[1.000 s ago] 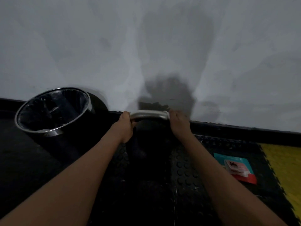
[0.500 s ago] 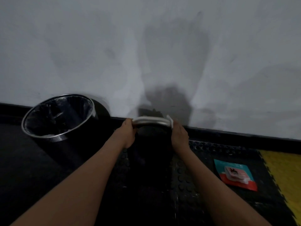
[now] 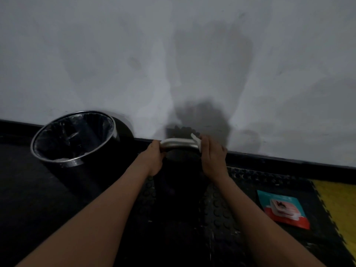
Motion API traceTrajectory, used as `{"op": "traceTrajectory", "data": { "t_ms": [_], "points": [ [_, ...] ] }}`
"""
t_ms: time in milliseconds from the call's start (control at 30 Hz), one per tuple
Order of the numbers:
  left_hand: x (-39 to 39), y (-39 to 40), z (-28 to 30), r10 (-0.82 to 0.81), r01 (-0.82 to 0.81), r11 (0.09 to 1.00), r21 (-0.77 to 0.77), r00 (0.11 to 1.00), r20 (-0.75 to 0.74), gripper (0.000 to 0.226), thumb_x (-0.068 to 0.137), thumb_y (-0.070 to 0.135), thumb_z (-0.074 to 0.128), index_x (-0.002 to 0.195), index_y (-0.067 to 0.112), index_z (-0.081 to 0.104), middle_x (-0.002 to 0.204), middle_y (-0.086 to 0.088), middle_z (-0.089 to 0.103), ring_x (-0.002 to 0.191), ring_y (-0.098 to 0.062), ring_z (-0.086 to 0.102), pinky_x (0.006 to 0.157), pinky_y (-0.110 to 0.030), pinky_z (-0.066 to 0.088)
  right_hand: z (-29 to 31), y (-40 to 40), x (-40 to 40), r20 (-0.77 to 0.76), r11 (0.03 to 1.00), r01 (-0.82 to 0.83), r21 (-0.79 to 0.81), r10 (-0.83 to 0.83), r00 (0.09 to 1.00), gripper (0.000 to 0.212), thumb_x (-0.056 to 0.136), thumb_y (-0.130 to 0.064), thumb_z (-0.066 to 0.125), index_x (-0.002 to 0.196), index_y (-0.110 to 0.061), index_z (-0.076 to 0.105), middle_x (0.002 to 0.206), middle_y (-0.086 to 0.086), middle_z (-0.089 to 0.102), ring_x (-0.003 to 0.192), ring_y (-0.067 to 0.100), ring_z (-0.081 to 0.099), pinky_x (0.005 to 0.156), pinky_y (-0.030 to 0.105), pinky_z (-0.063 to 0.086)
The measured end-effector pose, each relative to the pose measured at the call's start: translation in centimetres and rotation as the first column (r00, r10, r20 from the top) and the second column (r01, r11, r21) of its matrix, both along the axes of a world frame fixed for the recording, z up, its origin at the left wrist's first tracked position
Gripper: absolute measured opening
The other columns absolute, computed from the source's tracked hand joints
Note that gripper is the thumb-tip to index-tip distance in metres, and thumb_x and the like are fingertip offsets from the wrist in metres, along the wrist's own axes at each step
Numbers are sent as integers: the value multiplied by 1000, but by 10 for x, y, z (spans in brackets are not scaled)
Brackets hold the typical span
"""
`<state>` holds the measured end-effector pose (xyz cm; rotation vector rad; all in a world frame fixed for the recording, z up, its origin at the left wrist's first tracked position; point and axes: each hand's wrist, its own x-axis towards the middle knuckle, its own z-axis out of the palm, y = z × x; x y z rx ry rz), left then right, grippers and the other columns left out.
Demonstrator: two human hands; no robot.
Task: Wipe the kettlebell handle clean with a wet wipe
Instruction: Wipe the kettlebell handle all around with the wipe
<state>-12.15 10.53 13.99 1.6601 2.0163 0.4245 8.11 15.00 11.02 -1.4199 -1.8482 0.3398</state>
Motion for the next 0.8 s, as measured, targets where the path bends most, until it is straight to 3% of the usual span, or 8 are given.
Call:
{"op": "traceTrajectory", "data": {
  "t_ms": [100,167,233,300,400,567,700,800],
  "points": [
    [0,0,-1,-2,2,1000,2,1000,-5,42,99,32,47,134,12,34,141,-17,45,117,-40,54,95,-41,43,-4,-8,-5,-267,998,59,27,-50,962,28,101,-33,30,83,-24,49,71,-10,52,73,16,50,77,38,37],
    [0,1,-1,0,0,1000,1,1000,-5,42,99,32,47,134,12,34,142,-17,45,117,-40,54,95,-41,43,-3,-6,-6,-358,988,117,-100,-145,922,28,102,-27,36,77,-21,48,72,0,56,71,18,49,74,40,40],
    [1,1,0,7,-7,1000,-1,1000,-4,41,99,31,47,133,12,35,140,-18,47,115,-41,54,95,-41,43,-2,11,1,-143,948,108,-300,-156,977,26,101,-24,34,88,-18,54,98,16,63,89,24,55,80,36,39],
    [1,1,0,10,-10,1000,-3,1000,-2,40,99,31,47,132,12,35,138,-18,48,113,-40,55,95,-41,44,9,28,5,13,876,14,-483,-8,1000,32,97,-32,30,109,-19,56,120,19,59,108,34,57,93,40,42],
    [0,0,0,-5,5,1000,-4,1000,-8,40,99,31,45,133,12,34,138,-19,48,113,-41,55,94,-42,44,36,40,-3,80,813,-75,-578,148,986,35,86,-44,40,98,-18,60,111,18,63,103,35,60,92,42,47],
    [0,1,-2,-12,12,1000,8,1000,-15,40,99,32,45,132,11,34,140,-19,46,115,-42,55,96,-45,44,48,34,-5,6,813,-201,-547,244,970,30,95,-41,42,90,-19,62,94,12,59,90,27,56,85,35,43],
    [0,0,-2,-17,17,1000,9,1000,-7,41,99,31,46,132,12,33,141,-19,44,114,-42,55,95,-45,44,31,35,17,201,865,-265,-426,376,904,24,93,-5,51,113,-10,62,115,23,62,107,30,58,77,23,31],
    [-1,1,-3,-20,20,1000,16,1000,-15,40,99,31,45,132,13,33,142,-18,43,113,-42,55,94,-43,44,23,40,20,278,883,-216,-417,350,895,30,92,2,48,121,1,56,122,25,59,112,34,57,80,29,34]
  ]
}}
